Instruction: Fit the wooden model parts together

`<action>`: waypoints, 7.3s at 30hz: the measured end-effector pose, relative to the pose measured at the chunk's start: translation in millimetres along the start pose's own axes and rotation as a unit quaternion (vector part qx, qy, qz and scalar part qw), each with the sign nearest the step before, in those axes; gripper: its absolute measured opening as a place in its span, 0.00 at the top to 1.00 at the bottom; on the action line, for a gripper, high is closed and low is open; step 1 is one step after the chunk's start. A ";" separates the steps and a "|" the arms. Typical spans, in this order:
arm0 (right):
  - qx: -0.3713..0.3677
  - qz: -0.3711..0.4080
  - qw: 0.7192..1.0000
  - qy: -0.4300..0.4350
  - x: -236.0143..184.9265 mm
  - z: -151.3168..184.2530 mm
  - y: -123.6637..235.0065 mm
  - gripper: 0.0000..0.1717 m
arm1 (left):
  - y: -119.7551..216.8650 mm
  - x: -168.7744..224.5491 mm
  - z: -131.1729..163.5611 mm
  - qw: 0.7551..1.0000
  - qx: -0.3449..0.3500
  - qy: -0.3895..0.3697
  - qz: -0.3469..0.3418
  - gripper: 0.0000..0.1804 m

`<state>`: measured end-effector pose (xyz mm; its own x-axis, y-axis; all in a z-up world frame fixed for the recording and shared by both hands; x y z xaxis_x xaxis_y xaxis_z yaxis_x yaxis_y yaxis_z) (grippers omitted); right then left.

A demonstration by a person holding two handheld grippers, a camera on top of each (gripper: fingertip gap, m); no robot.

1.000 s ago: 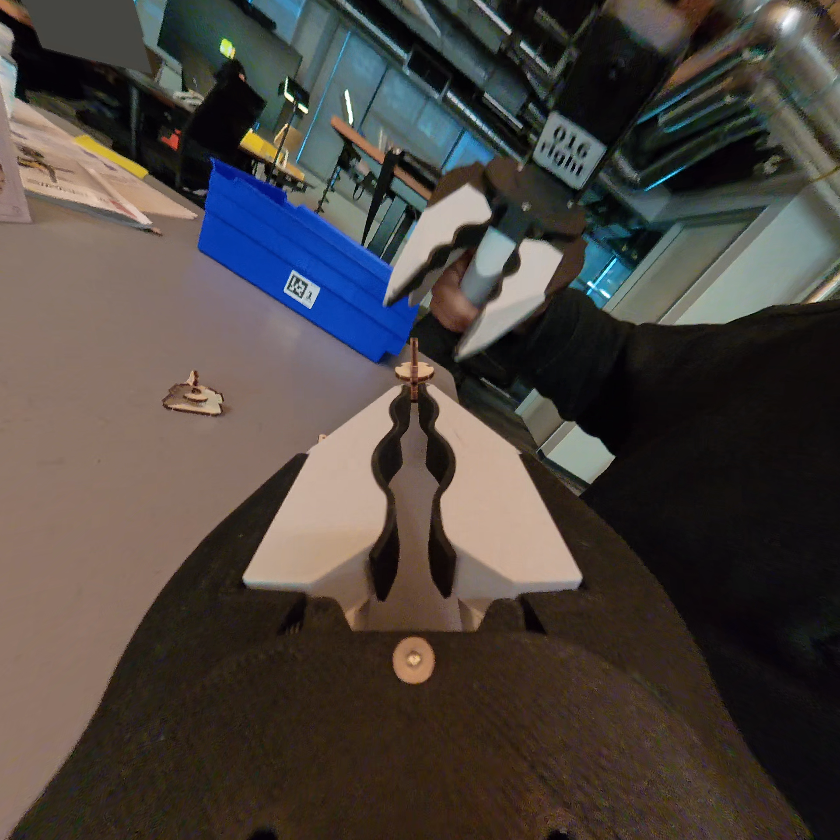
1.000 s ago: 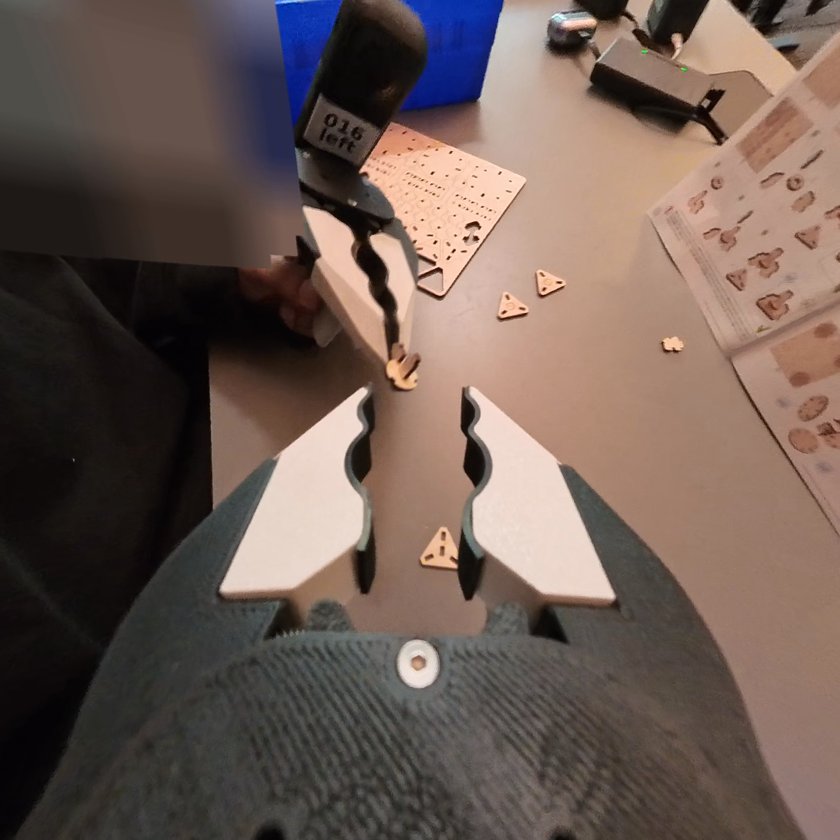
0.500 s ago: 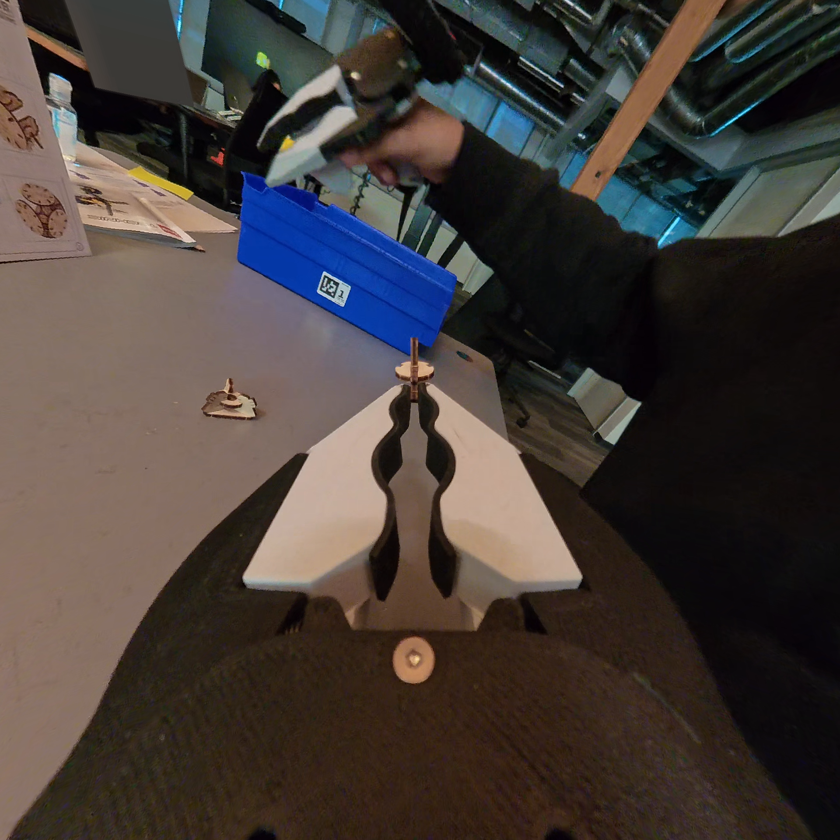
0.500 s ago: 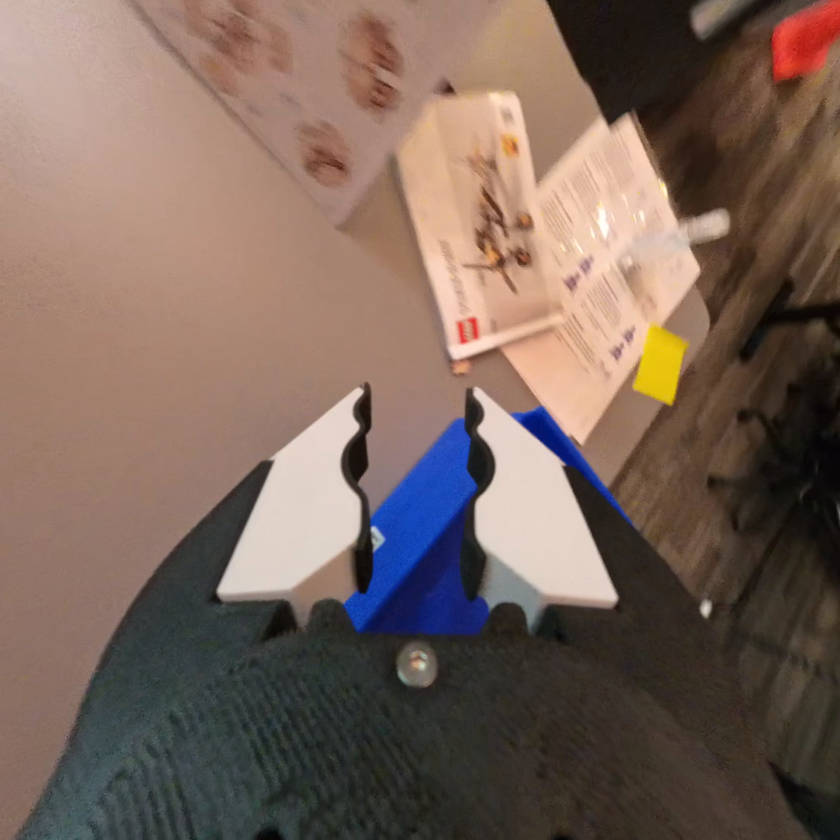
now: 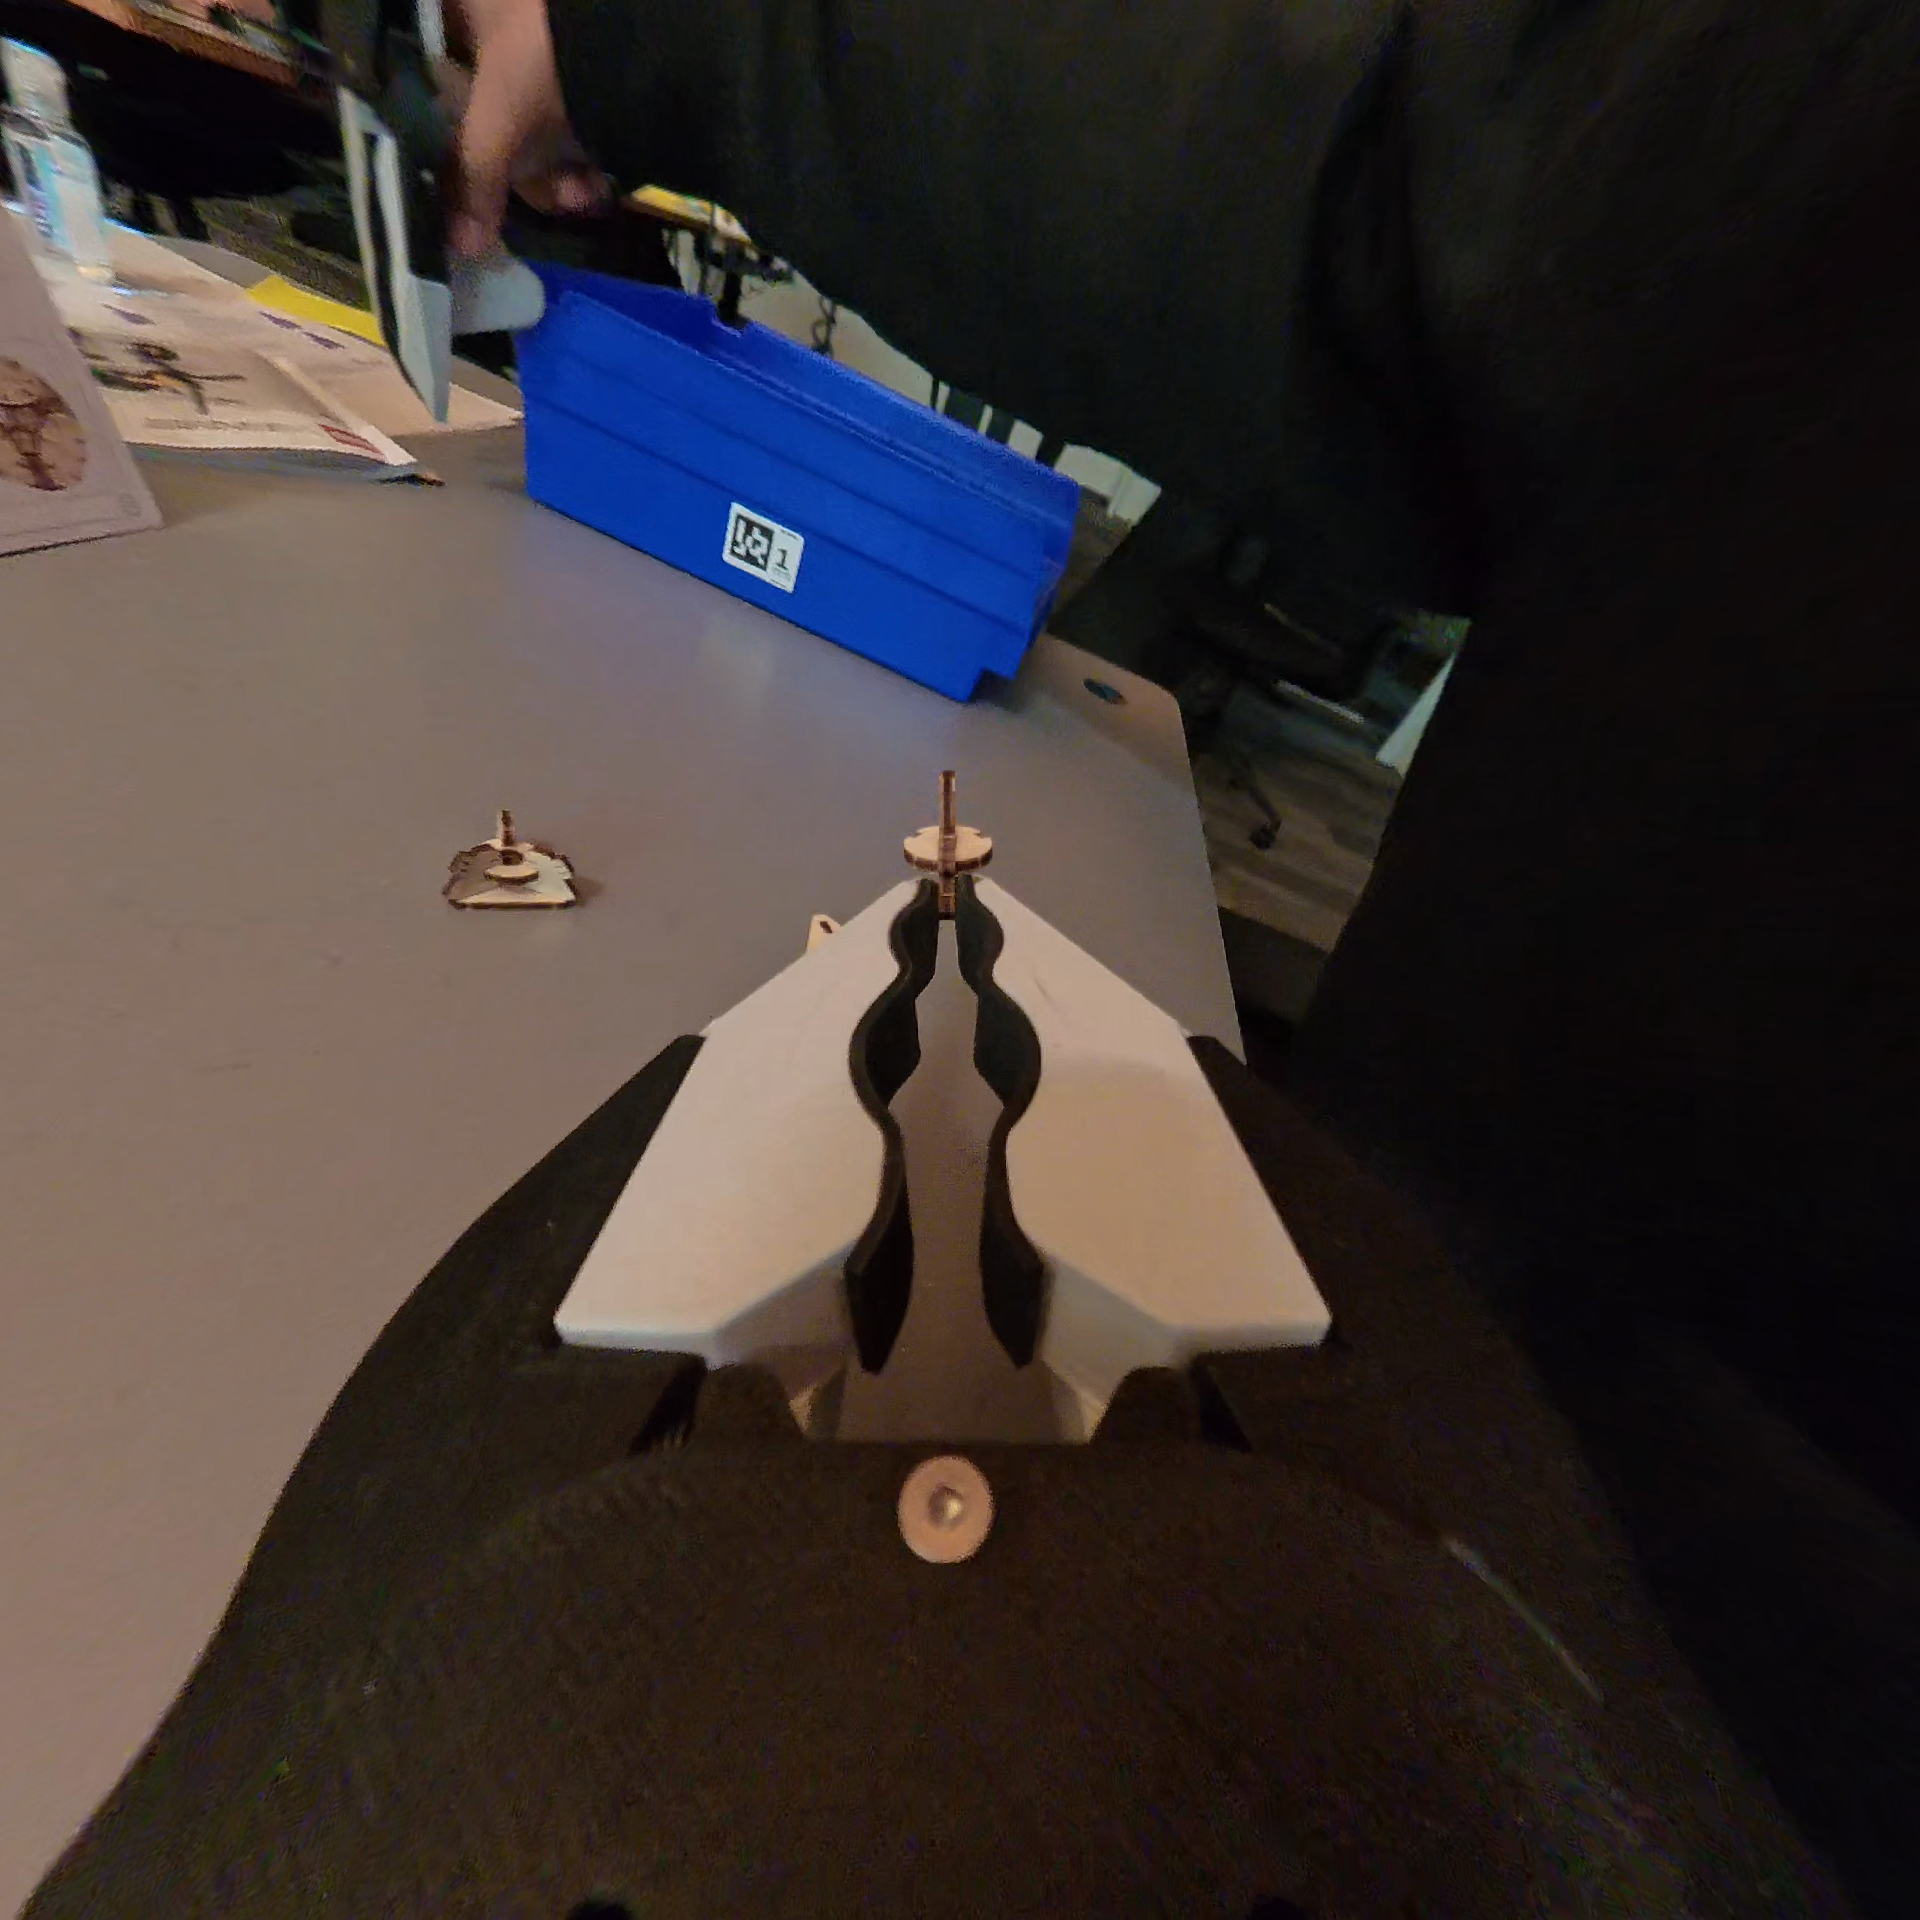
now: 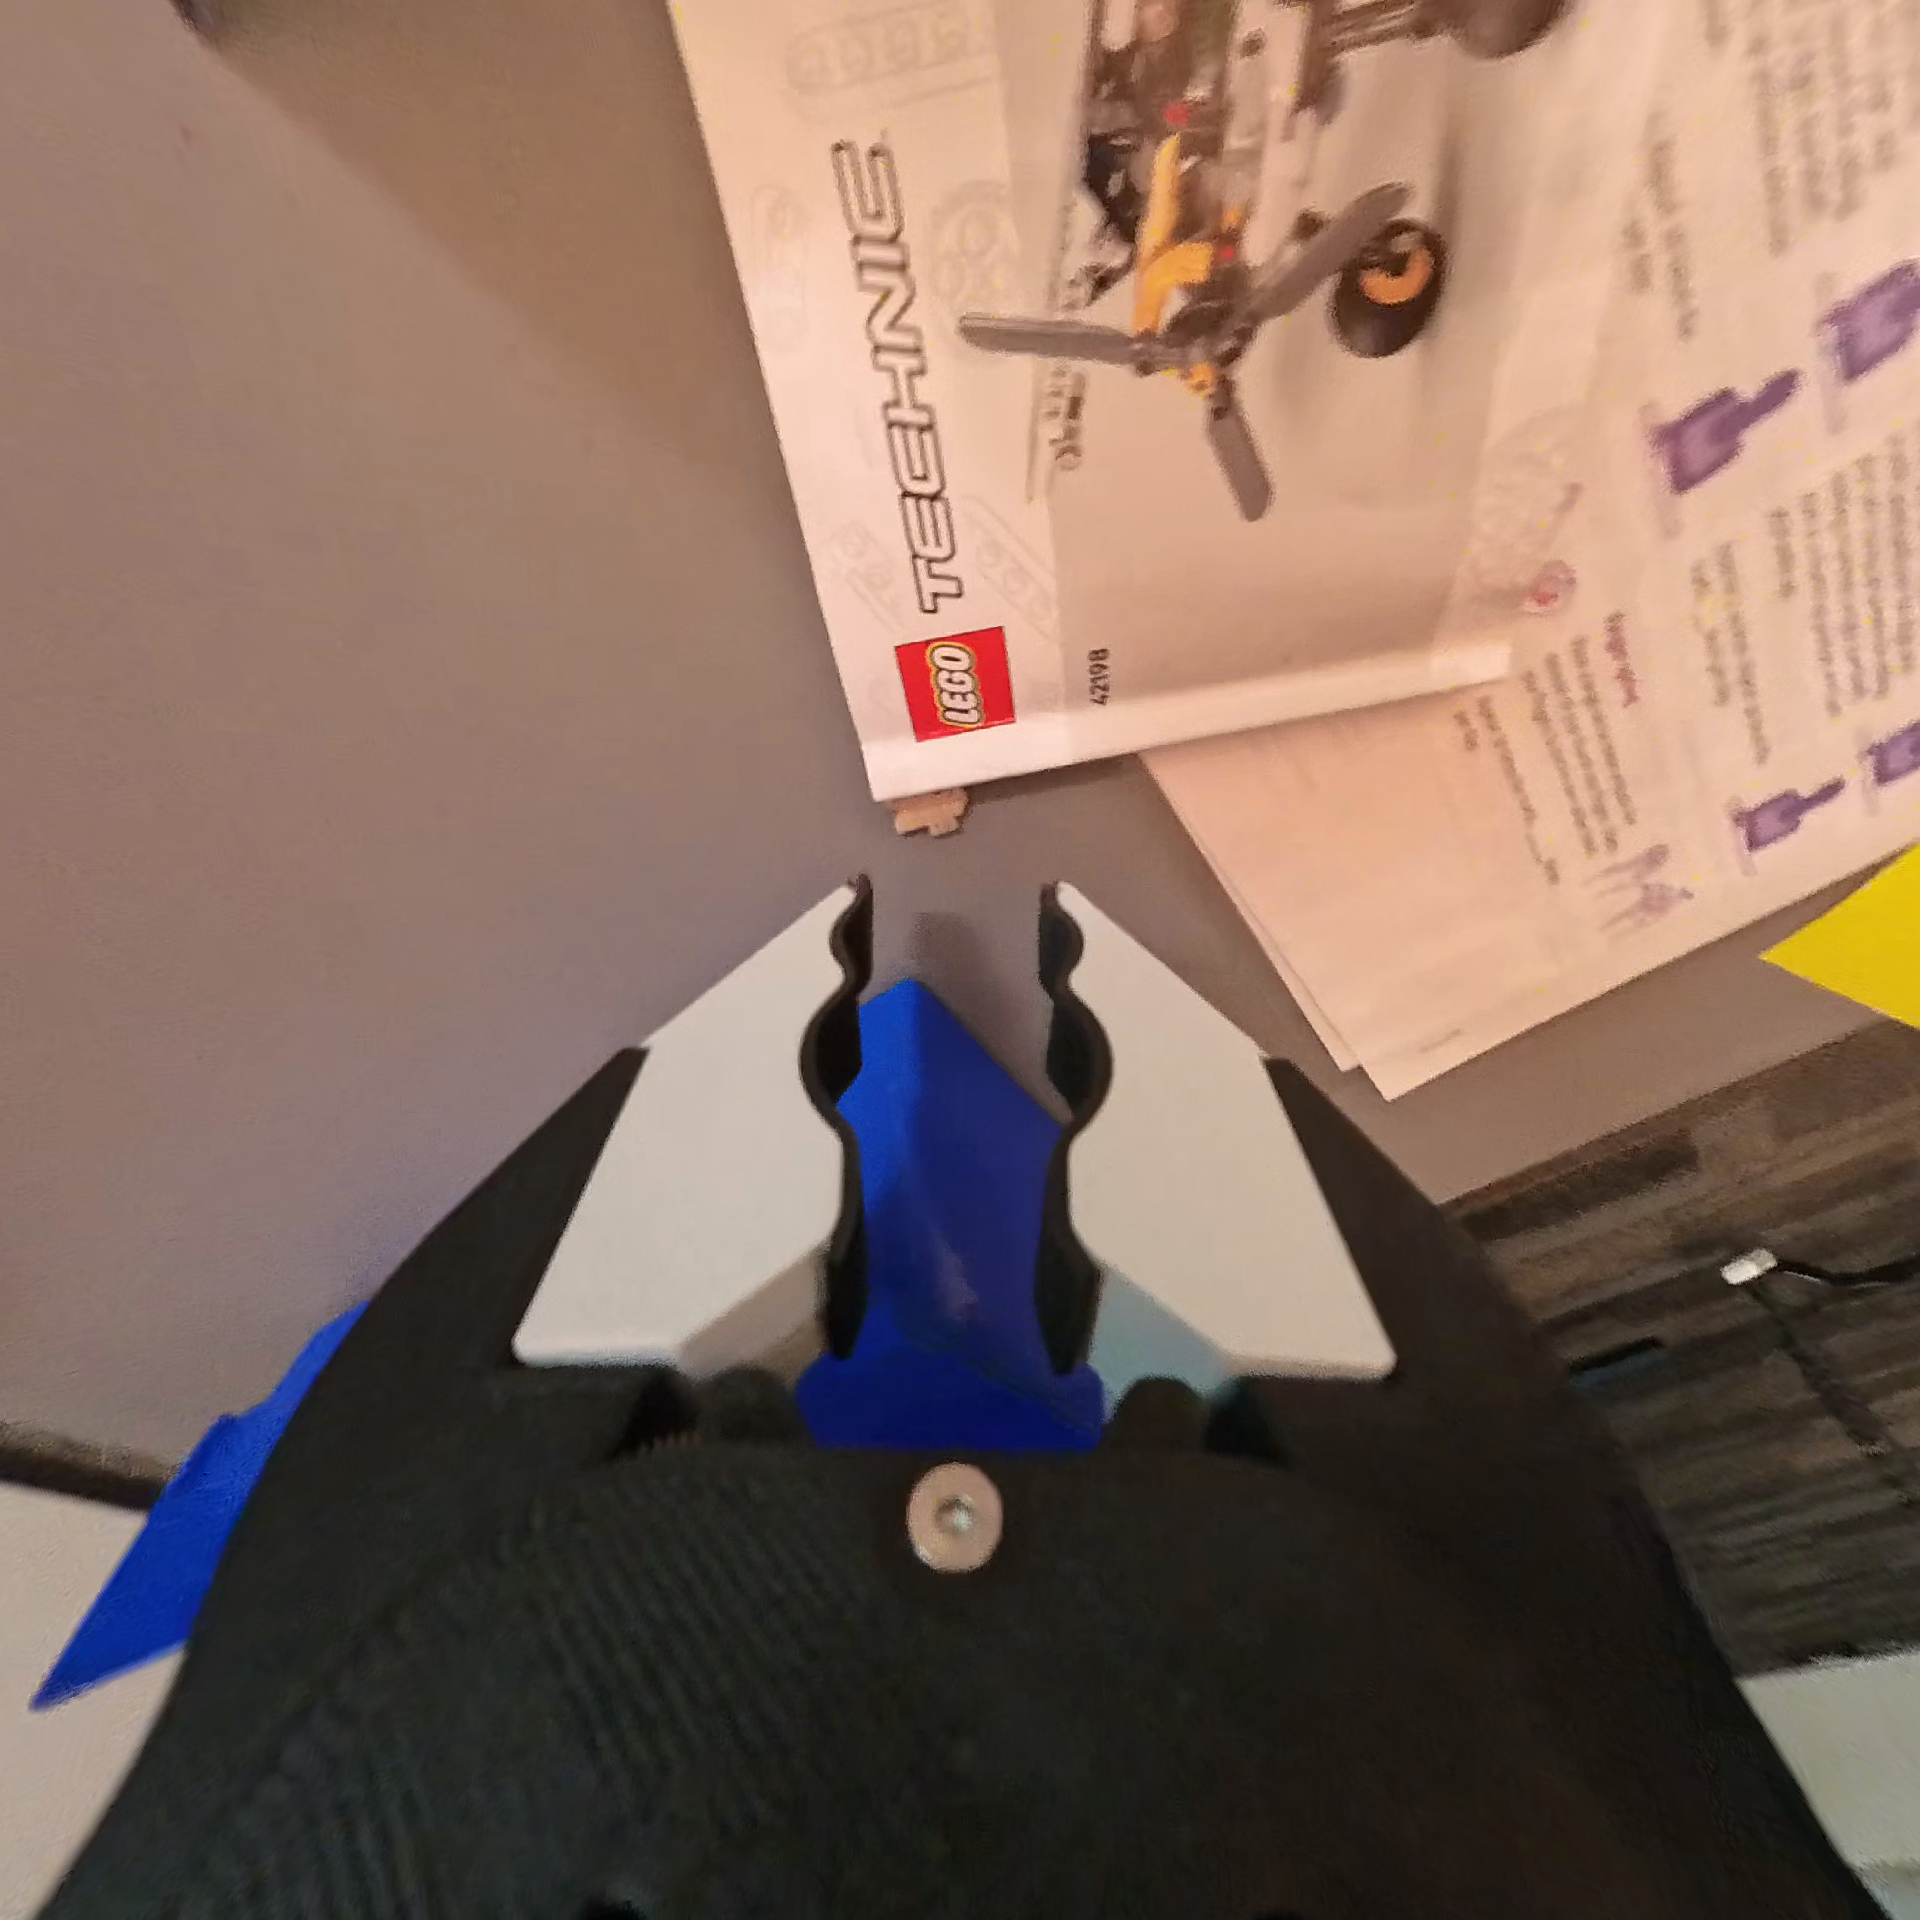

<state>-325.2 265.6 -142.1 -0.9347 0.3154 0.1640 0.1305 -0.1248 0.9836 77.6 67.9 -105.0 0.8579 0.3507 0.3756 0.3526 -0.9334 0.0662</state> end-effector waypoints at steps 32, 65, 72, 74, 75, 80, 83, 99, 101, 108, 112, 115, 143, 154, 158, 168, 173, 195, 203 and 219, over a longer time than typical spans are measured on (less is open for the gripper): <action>-0.068 0.063 0.982 0.164 -49.0 3.8 -13.6 0.94 | -3.0 6.6 3.5 0.999 -0.016 -0.027 0.003 1.00; 0.213 -0.040 0.950 -0.225 -149.1 -12.3 -4.0 0.91 | 3.8 -0.9 -3.7 1.000 0.014 -0.011 -0.010 1.00; 0.374 -0.017 0.916 -0.141 -197.9 -20.6 26.6 0.91 | 6.2 -2.3 -5.7 1.000 0.021 -0.013 -0.019 1.00; 0.469 0.041 0.880 -0.066 -232.1 -23.9 54.9 0.91 | 9.6 -9.5 -5.6 0.999 0.023 -0.004 -0.043 1.00; 0.511 0.076 0.856 -0.023 -253.5 -24.1 67.1 0.92 | 11.7 -13.2 -6.1 0.998 0.028 0.005 -0.052 1.00; 0.594 0.242 0.763 0.079 -342.7 -23.1 87.0 0.92 | 20.5 -36.6 -8.5 0.990 0.051 0.063 -0.117 1.00; 0.569 0.293 0.758 0.128 -369.6 -26.3 82.9 0.92 | 13.4 -45.7 -5.5 0.985 0.043 0.087 -0.140 1.00; 0.612 0.224 0.745 0.143 -387.8 -16.1 86.2 0.92 | -16.5 -43.8 6.6 0.979 0.037 0.187 -0.065 1.00; 0.615 0.218 0.746 0.135 -385.5 -16.1 86.9 0.92 | -16.6 -41.5 7.1 0.976 0.046 0.210 -0.039 1.00; 0.623 0.210 0.741 0.137 -384.9 -13.8 87.6 0.92 | -17.1 -37.7 8.9 0.969 0.050 0.243 0.005 1.00; 0.630 0.203 0.738 0.132 -385.0 -12.4 90.1 0.92 | -17.5 -34.2 6.7 0.966 0.059 0.251 0.033 0.99; 0.631 0.197 0.739 0.129 -385.1 -12.5 90.1 0.92 | -20.4 -30.9 6.7 0.966 0.056 0.249 0.044 0.94; 0.667 -0.360 0.640 -0.129 -371.7 -4.3 117.4 1.00 | -19.5 -11.1 -19.1 0.966 0.130 0.196 0.104 0.99; 0.685 -0.333 0.634 -0.132 -360.5 1.9 119.9 1.00 | -7.4 -27.1 -19.8 0.977 0.136 0.166 0.009 1.00; 0.669 -0.194 0.711 -0.096 -361.3 -3.1 102.5 1.00 | -7.4 -35.9 -11.3 0.987 0.049 0.047 -0.144 1.00; 0.650 -0.094 0.751 -0.065 -365.9 -8.1 93.4 1.00 | -22.6 -32.9 5.1 0.970 -0.069 -0.050 -0.226 1.00; 0.635 -0.088 0.765 -0.066 -367.0 -10.3 88.7 0.99 | -22.7 -33.9 7.4 0.960 -0.092 -0.077 -0.252 1.00; 0.611 -0.111 0.781 -0.066 -369.8 -10.9 82.3 1.00 | -25.8 -32.8 14.4 0.933 -0.152 -0.159 -0.284 1.00; 0.612 -0.104 0.783 -0.029 -372.1 -7.3 81.7 1.00 | -27.4 -28.8 16.8 0.921 -0.173 -0.204 -0.284 1.00; 0.645 -0.056 0.759 0.068 -377.3 7.4 91.3 1.00 | -35.2 -16.1 17.0 0.926 -0.165 -0.242 -0.238 1.00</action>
<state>41.8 142.2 -113.7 -0.9778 0.1450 0.1514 0.1810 0.9485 0.2600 57.7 96.4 -129.1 0.7304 0.6462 -0.2211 0.6683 -0.6094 0.4265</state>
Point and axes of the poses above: each gripper's, where its closed fingertips meet, y back along the fingers, z out of its underside, x = y × z across the jaws, the point moved 3 cm from there along y, back along the fingers, and after that the axes turned 6 degrees about z, right-handed, at the moved point
